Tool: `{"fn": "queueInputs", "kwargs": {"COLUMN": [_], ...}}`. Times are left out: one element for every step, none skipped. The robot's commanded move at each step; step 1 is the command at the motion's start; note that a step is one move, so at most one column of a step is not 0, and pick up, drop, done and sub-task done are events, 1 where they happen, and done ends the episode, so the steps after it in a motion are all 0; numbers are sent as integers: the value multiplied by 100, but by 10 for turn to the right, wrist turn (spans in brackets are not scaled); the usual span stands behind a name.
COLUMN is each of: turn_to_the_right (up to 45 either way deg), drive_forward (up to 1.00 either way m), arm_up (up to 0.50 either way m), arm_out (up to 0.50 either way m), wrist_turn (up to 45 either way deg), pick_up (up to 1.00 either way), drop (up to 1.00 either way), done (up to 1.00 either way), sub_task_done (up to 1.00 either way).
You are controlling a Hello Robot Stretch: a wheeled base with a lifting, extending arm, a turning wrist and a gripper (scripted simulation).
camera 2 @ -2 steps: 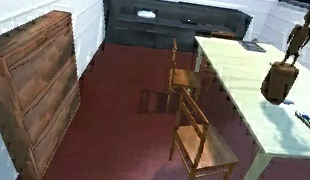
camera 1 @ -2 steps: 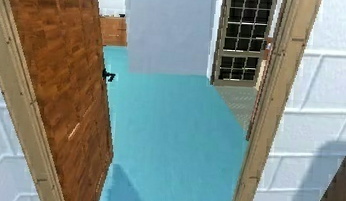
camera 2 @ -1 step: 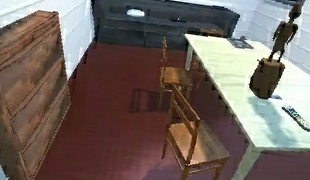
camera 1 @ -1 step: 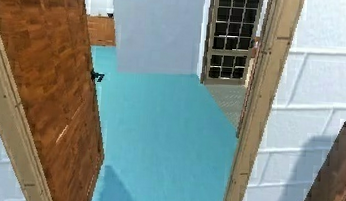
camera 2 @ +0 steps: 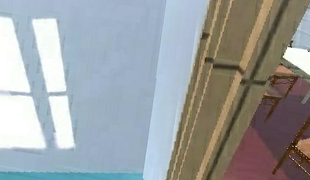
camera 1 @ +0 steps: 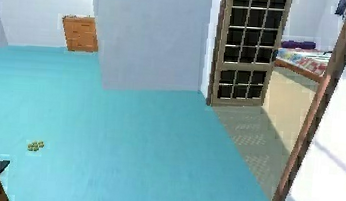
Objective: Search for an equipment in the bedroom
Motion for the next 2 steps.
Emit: {"fn": "queueInputs", "kwargs": {"turn_to_the_right": [0, 330], "drive_forward": [5, 0], "arm_up": [0, 0], "arm_out": [0, 0], "wrist_turn": [0, 0], "pick_up": [0, 0], "drop": [0, 0], "done": [0, 0], "sub_task_done": [0, 0]}}
